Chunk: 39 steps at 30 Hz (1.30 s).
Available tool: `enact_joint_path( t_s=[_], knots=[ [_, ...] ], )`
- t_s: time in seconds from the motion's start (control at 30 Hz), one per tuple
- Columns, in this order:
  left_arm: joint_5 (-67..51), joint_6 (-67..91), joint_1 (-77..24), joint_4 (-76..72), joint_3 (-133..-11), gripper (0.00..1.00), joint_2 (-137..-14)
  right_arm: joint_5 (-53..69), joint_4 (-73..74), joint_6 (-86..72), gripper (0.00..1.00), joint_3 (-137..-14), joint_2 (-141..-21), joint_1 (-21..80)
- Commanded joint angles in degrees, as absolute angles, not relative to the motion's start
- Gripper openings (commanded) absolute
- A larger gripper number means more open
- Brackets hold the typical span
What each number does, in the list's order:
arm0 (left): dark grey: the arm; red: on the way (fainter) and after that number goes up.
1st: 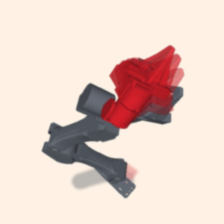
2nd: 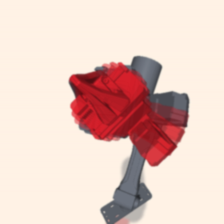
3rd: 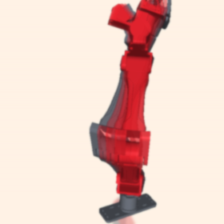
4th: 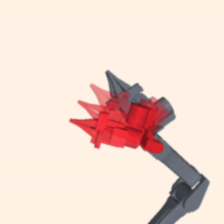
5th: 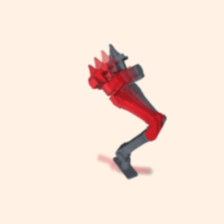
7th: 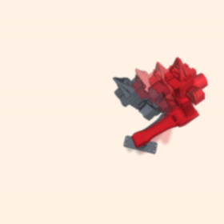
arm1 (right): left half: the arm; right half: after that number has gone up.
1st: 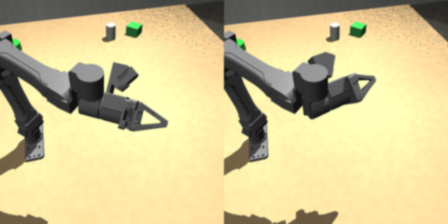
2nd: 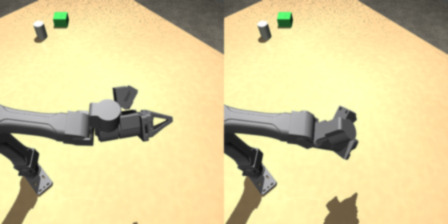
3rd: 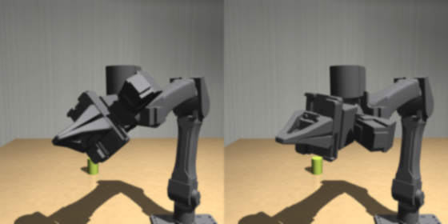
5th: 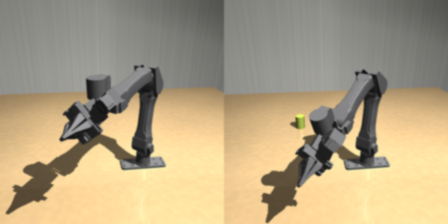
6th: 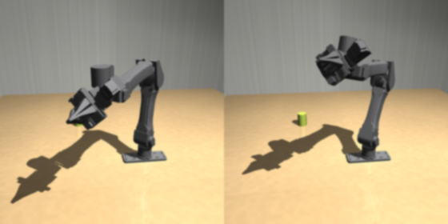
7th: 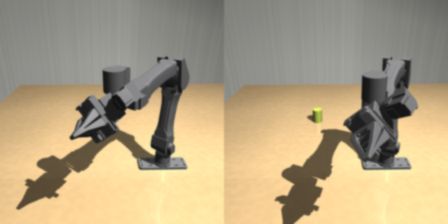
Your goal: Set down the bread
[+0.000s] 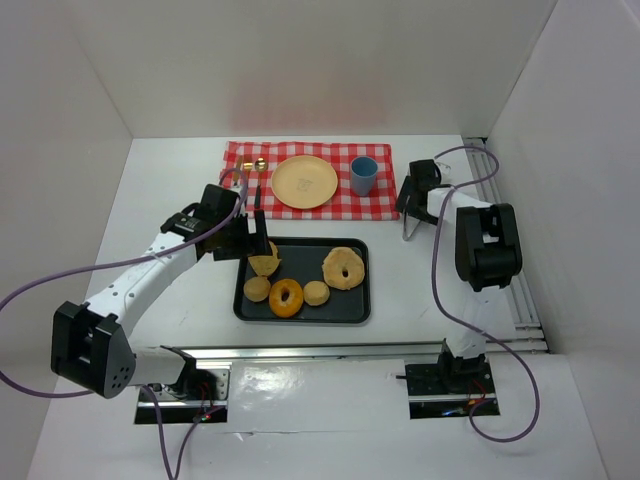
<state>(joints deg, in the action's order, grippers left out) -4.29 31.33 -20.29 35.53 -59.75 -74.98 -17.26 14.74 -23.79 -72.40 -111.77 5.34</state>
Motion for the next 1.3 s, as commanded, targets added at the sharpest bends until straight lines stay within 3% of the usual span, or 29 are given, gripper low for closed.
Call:
enact_joint_path(
  t_s=[0.0, 0.17, 0.3, 0.43, 0.5, 0.53, 0.7, 0.9, 1.03, 1.27],
  knots=[
    [-5.1, 30.8, -20.1, 34.6, -60.5, 0.98, -75.0, -18.6, 11.0, -23.1, 0.92, -75.5, -112.8, 4.3],
    [-4.6, 31.3, -20.1, 34.6, -60.5, 0.98, -74.4, -19.9, 9.9, -21.1, 0.9, -78.6, -116.8, 4.3],
    [-4.6, 31.3, -20.1, 34.6, -61.0, 0.98, -74.4, -20.0, 8.4, -21.1, 0.79, -79.4, -117.9, 4.3],
    [-4.6, 31.3, -20.1, 35.2, -61.6, 0.98, -75.6, -20.0, 6.9, -21.1, 0.57, -78.5, -117.4, 4.3],
    [-4.6, 31.3, -20.1, 35.2, -62.1, 0.98, -75.6, -21.0, 7.9, -22.1, 0.35, -78.5, -115.6, 4.3],
    [-4.0, 31.3, -20.1, 35.7, -62.7, 0.98, -75.6, -21.7, 10.3, -23.4, 0.31, -78.5, -114.7, 4.3],
    [-3.5, 30.7, -20.1, 35.7, -64.6, 0.99, -76.8, -20.6, 14.8, -23.9, 0.31, -75.2, -104.0, 4.8],
    [7.3, 27.9, -20.1, 41.1, -71.3, 0.99, -80.2, -14.2, 27.1, -24.0, 0.31, -66.3, -82.6, 8.3],
    [7.9, 28.5, -20.1, 40.5, -71.9, 0.99, -79.5, -4.9, 35.8, -25.3, 0.32, -60.7, -67.3, 9.7],
    [5.3, 30.2, -20.1, 40.5, -71.4, 0.99, -79.0, 7.4, 54.0, -24.3, 0.33, -60.7, -57.1, 17.0]
  ],
)
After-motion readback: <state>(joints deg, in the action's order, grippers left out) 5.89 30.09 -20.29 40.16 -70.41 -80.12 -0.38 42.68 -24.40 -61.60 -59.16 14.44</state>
